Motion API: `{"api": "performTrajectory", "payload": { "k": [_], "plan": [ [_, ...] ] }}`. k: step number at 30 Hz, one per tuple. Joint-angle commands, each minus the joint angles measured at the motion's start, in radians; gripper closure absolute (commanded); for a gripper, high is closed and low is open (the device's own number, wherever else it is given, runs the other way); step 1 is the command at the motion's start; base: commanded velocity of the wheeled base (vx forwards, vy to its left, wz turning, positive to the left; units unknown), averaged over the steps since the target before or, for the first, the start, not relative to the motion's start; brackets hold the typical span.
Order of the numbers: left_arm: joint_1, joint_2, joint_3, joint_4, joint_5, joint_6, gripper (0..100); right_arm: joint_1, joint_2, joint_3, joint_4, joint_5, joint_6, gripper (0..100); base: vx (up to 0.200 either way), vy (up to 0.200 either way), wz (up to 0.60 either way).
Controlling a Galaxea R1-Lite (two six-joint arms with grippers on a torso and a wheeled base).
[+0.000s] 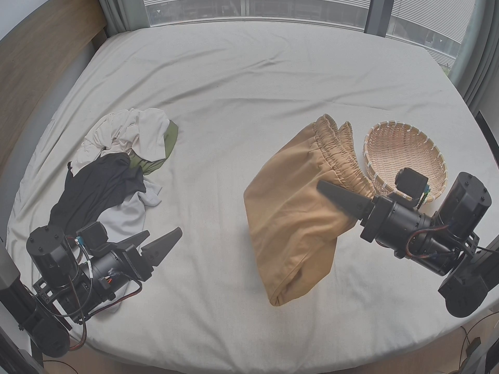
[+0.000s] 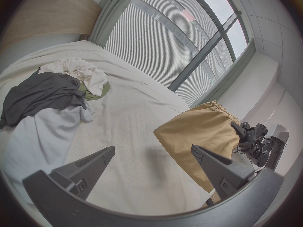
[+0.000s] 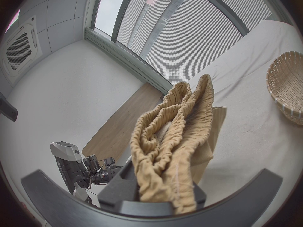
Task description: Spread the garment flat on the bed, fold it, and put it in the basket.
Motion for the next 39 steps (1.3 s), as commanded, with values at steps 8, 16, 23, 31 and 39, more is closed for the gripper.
{"api": "performTrajectory", "payload": {
  "k": [8,16,23,31,39],
  "plan": [
    [-0.003,0.004,0.001,0.0,0.0,0.001,0,0.0,0.001,0.0,-0.002,0.002,-0.001,100,0.0,-0.2,0.0],
    [-0.004,0.004,-0.002,0.0,0.0,0.0,0,-0.003,-0.007,0.001,-0.002,0.001,-0.001,100,0.0,-0.05,0.0],
    [-0.006,0.004,-0.001,0.0,0.0,0.0,0,-0.006,-0.008,0.001,-0.002,0.001,-0.001,100,0.0,0.0,0.0],
    [-0.007,0.005,-0.001,0.0,0.0,0.001,0,-0.058,-0.026,-0.014,-0.002,-0.001,-0.002,100,0.0,0.0,0.0],
    [-0.015,0.021,-0.001,0.0,0.0,0.003,0,-0.216,-0.053,-0.046,0.012,0.001,-0.004,100,0.0,0.0,0.0]
  ]
}}
